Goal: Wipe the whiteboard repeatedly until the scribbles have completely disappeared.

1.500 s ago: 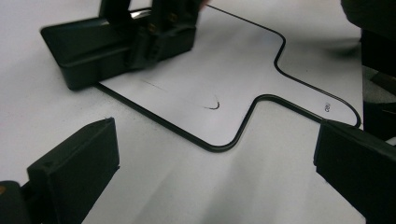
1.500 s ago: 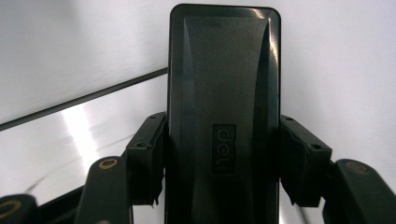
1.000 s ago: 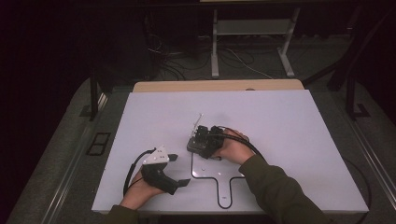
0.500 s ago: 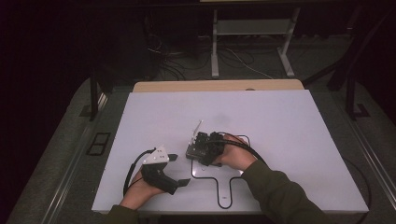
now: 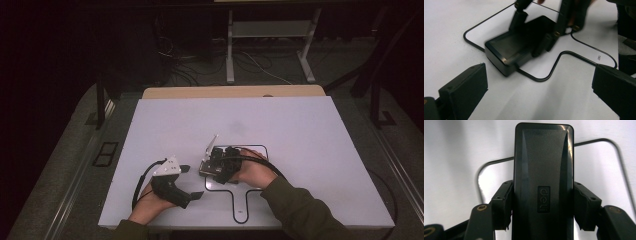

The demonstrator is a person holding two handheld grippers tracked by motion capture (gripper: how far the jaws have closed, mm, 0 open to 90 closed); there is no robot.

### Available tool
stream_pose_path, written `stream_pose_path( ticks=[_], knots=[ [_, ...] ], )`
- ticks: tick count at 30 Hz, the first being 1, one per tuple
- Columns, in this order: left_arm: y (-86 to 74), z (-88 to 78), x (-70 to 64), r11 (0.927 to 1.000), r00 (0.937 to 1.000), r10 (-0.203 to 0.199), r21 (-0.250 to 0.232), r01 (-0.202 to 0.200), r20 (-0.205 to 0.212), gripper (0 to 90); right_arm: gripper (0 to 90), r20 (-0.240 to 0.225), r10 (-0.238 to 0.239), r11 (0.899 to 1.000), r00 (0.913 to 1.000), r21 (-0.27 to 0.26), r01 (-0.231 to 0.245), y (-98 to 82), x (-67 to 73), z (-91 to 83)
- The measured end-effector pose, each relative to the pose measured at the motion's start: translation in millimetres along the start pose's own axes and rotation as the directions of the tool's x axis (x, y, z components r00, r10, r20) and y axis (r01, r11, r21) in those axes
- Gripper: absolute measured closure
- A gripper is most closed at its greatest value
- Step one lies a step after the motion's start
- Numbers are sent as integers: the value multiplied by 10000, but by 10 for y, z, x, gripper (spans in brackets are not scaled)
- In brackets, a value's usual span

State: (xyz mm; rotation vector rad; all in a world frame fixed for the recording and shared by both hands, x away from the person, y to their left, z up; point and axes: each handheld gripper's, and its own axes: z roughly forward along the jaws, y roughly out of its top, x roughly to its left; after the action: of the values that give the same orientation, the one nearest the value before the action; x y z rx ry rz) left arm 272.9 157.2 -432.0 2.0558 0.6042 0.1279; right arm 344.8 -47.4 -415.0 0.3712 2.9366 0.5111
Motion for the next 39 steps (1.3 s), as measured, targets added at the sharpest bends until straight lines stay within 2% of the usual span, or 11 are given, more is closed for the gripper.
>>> stream_pose_path(
  ticks=[3,9,11,14,16,19,24,30,31,37,39],
  knots=[
    [-2,-2,4,10000,10000,17,24,-17,1,0,384,-25,237,9996,9997,-120,-237,-8,-72,17],
    [1,2,-4,10000,10000,29,28,-29,25,0,384,106,148,9999,9998,-55,-147,-3,-48,12],
    [-2,2,-3,10000,10000,-83,2,83,9,0,384,-44,4,10000,10000,31,-4,4,13,4],
    [-2,4,4,10000,10000,-18,9,18,7,0,384,-331,-334,9994,9989,24,335,13,138,-9],
    [-1,4,3,10000,10000,44,22,-44,17,0,384,-315,-342,9994,9989,53,344,19,136,-9],
    [-2,-1,0,10000,10000,29,13,-29,46,0,384,38,-137,9999,9999,57,137,34,50,6],
    [-7,1,8,10000,10000,-45,28,45,22,0,385,431,329,9994,9985,120,-334,83,-197,49],
    [-6,1,9,10000,10000,8,36,-8,23,0,385,520,1020,9948,9934,13,-1022,86,-448,88],
    [-6,2,10,10000,10000,5,34,-5,29,0,385,468,1253,9921,9910,-63,-1251,86,-470,92],
    [-12,-6,24,10000,10000,-38,-4,38,50,0,385,355,1878,9820,9816,-298,-1868,44,-624,110],
    [-13,-14,30,10000,10000,-16,7,16,57,0,385,298,1929,9808,9808,-333,-1919,29,-657,111]
  ],
)
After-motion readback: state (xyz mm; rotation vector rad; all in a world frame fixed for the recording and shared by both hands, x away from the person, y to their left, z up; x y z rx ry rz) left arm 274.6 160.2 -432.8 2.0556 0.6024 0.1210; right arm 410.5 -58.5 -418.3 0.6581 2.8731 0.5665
